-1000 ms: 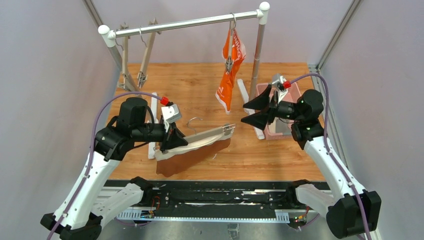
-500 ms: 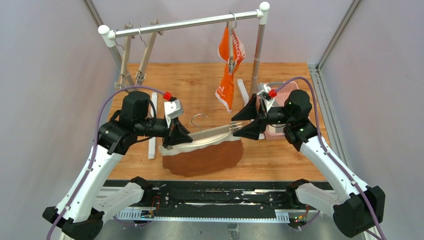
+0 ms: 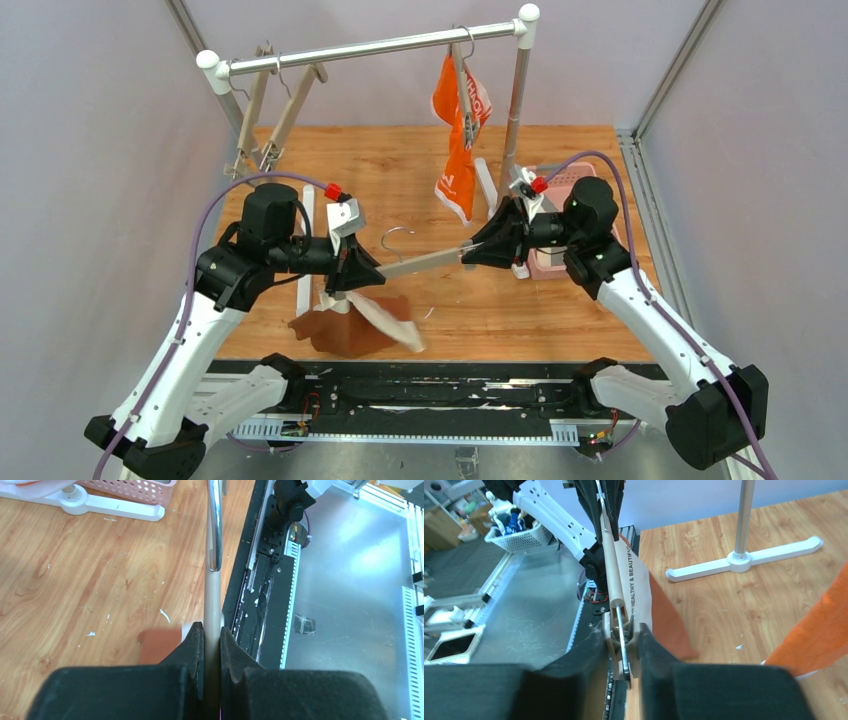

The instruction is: Remove the underwear clipped to the hanger

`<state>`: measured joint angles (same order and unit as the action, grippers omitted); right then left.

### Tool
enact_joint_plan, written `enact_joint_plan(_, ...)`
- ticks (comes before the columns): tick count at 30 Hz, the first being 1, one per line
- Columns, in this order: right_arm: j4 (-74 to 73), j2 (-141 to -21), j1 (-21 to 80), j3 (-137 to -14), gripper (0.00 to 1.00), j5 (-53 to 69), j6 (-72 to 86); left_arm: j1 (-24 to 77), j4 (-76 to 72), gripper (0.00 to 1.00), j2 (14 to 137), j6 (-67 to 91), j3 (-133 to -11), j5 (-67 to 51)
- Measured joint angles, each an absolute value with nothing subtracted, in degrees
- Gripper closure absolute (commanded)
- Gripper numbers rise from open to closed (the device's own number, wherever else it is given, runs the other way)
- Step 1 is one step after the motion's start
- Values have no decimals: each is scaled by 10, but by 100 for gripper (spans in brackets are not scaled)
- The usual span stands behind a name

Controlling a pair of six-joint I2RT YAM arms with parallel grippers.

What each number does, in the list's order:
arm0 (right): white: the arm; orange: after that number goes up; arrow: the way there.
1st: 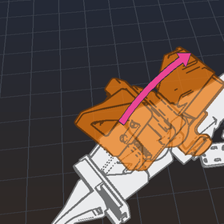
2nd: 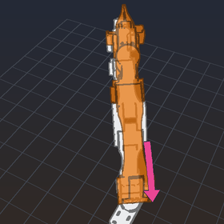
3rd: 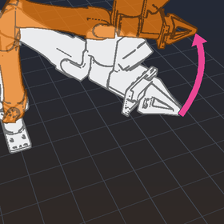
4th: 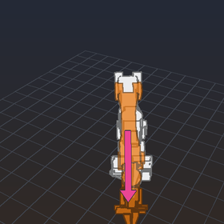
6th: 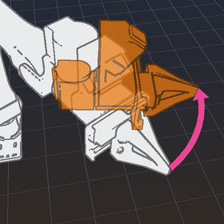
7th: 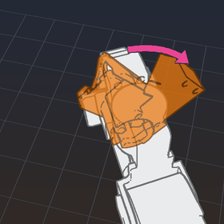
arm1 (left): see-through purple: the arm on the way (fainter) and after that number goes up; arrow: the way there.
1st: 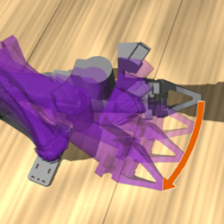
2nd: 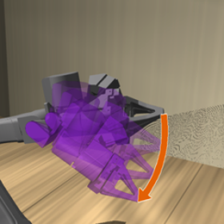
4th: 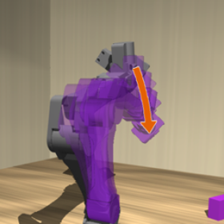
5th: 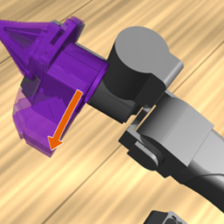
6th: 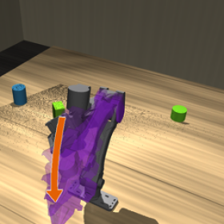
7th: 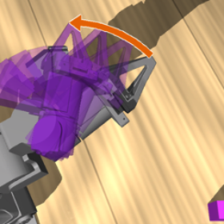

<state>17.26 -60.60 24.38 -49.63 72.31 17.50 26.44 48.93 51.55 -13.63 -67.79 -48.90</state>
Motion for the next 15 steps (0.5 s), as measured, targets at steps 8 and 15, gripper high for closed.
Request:
enact_joint_plan(8,119,-597,258,-515,29,661,142,265,446,100,514,-119,-674,-487)
enact_joint_plan(15,126,-549,259,-479,29,583,150,265,378,100,496,-76,-671,-485)
